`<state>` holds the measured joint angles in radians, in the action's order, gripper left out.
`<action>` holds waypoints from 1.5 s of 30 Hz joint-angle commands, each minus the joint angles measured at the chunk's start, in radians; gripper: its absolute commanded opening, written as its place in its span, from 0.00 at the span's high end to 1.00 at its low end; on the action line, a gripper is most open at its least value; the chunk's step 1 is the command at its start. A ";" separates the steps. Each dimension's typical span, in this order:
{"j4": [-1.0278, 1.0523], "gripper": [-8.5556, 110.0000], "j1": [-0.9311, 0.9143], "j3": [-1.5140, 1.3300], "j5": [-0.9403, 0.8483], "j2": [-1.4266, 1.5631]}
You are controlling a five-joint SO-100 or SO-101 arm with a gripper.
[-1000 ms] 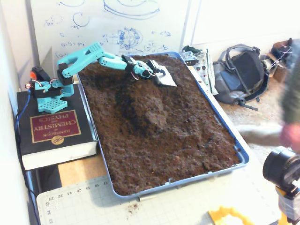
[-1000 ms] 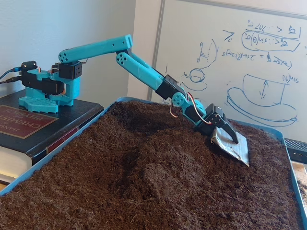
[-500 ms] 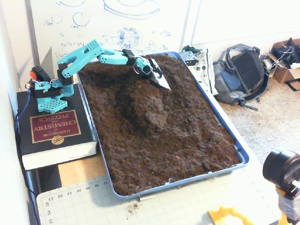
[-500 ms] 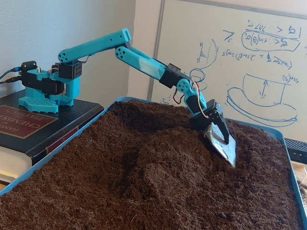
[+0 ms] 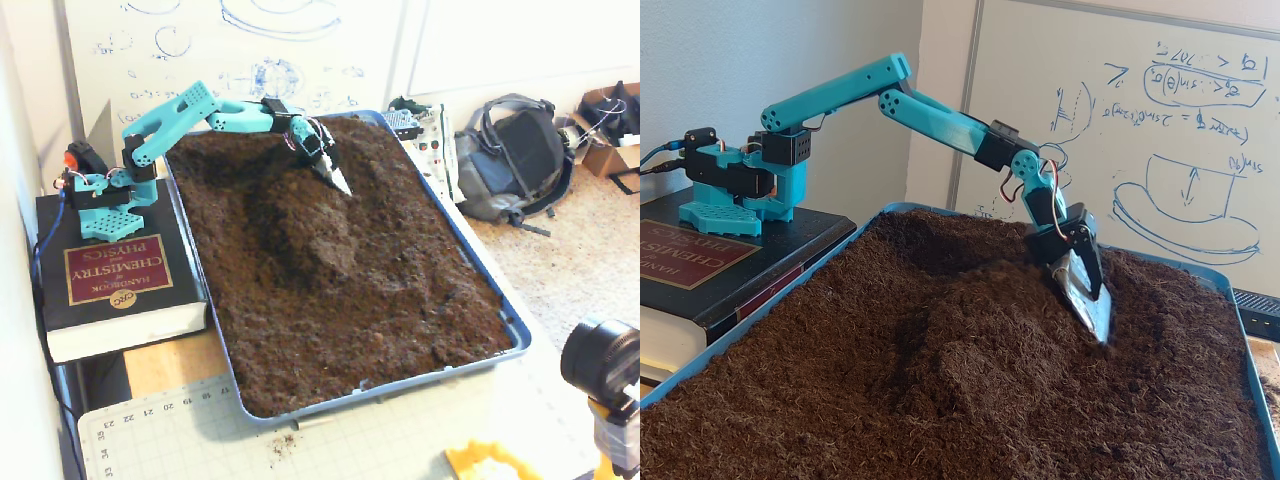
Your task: Build a berm.
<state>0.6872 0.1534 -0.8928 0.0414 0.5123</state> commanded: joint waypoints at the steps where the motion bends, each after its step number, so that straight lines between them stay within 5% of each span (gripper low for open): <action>1: 0.190 0.92 -0.009 -0.060 0.006 -0.008; 27: 0.456 0.92 -0.020 0.012 0.015 0.285; 45: -0.341 0.92 -0.046 0.069 0.040 0.184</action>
<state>0.4725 0.1120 -0.9035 0.0859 0.6765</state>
